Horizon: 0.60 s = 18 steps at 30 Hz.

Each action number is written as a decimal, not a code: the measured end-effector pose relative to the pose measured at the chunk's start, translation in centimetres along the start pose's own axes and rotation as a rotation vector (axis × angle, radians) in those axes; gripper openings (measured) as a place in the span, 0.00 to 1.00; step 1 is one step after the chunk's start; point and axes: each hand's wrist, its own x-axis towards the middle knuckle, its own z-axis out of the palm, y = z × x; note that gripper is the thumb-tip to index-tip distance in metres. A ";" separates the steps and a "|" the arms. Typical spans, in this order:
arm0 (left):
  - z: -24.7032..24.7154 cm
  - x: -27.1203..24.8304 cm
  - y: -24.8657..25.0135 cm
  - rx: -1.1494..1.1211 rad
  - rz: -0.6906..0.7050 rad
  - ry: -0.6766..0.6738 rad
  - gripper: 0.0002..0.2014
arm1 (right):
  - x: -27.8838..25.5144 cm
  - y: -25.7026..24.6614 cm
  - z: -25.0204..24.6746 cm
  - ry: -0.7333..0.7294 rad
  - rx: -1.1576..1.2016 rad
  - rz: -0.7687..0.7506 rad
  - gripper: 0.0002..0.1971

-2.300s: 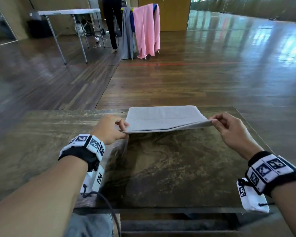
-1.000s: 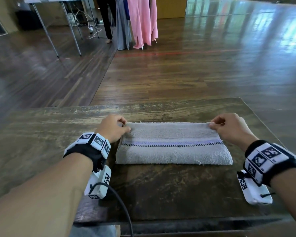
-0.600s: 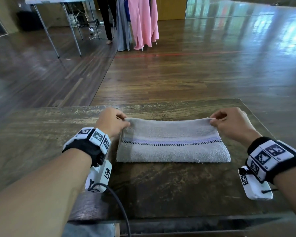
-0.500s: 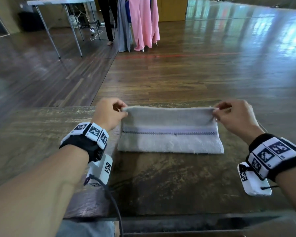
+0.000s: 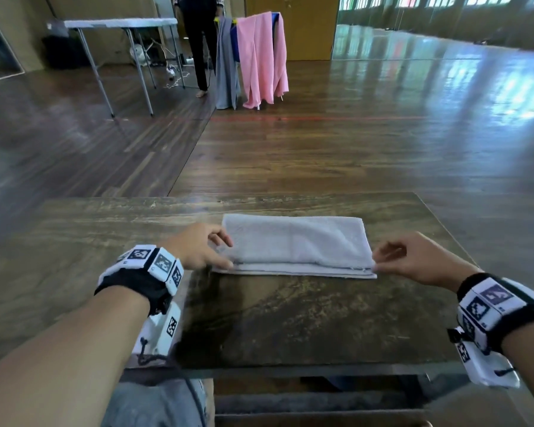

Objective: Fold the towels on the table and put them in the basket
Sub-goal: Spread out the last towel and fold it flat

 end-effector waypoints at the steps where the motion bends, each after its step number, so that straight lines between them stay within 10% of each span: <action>1: 0.5 0.2 -0.3 -0.042 -0.049 0.000 0.16 | 0.0 0.4 0.4 0.029 -0.030 0.026 0.07; 6: 2.0 1.4 -0.2 0.020 -0.243 0.182 0.23 | 1.2 0.6 1.6 0.141 -0.231 0.226 0.27; 18: 2.6 1.7 1.1 0.086 -0.421 0.238 0.21 | 1.8 -1.1 1.8 -0.004 -0.195 0.344 0.33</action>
